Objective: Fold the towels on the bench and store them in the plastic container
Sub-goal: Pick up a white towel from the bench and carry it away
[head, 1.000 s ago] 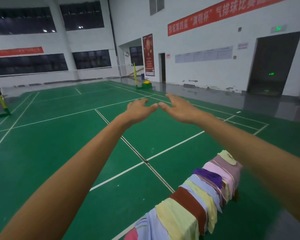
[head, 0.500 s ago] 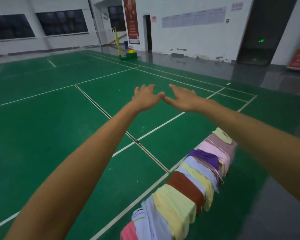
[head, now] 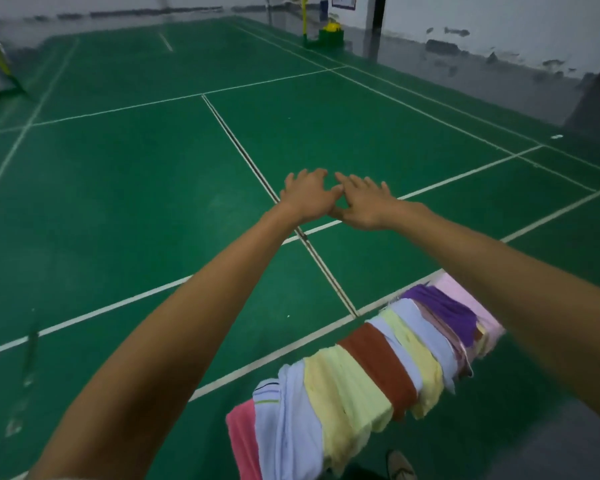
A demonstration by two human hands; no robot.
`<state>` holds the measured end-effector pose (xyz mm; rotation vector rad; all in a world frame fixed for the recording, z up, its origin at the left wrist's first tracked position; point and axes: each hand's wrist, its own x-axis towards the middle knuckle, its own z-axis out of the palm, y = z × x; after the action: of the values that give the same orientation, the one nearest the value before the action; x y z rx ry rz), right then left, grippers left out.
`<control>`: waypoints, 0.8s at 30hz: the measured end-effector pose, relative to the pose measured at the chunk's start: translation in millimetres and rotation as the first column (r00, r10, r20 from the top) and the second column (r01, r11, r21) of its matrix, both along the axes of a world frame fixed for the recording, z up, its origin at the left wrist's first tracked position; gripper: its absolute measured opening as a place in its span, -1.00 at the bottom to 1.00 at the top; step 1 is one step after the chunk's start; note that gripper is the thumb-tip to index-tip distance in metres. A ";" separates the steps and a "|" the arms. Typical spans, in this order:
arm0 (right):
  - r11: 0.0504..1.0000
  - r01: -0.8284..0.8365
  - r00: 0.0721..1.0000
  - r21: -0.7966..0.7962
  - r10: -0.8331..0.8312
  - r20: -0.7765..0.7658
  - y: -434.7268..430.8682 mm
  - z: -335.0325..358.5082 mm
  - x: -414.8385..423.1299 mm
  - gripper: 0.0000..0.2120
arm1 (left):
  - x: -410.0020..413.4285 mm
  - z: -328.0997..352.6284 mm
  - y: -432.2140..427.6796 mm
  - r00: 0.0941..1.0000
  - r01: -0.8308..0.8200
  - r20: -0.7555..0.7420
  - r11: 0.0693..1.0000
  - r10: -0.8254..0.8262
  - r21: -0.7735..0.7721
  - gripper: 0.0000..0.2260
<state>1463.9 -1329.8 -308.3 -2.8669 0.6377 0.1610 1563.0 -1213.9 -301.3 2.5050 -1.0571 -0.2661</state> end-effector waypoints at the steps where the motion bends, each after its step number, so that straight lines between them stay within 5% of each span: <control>1: 0.999 -0.041 0.999 0.002 0.041 0.001 -5.4 -8.3 6.9 -0.11 | 5.1 -8.2 -2.3 0.999 -0.036 -0.004 0.999 0.036 0.011 -0.28; 10: 0.942 -0.333 0.942 0.044 0.334 -0.032 -19.8 -80.5 30.1 -0.12 | -7.6 -103.7 14.8 0.893 -0.431 -0.071 0.889 0.445 0.156 -0.20; 13: 0.919 -0.388 0.919 0.073 0.392 -0.051 -5.6 -112.0 19.1 -0.13 | -20.5 -142.1 32.0 0.863 -0.485 -0.055 0.854 0.502 0.186 -0.36; 24: 0.847 -0.513 0.848 0.141 0.526 -0.073 90.5 -302.8 -7.0 -0.21 | -91.1 -333.6 119.3 0.735 -0.630 -0.112 0.734 0.669 0.255 -0.47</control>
<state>1457.0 -1239.2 -611.1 -2.8549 -0.1550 0.4214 1471.9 -1094.6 -634.8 2.7720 -0.0178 -0.4080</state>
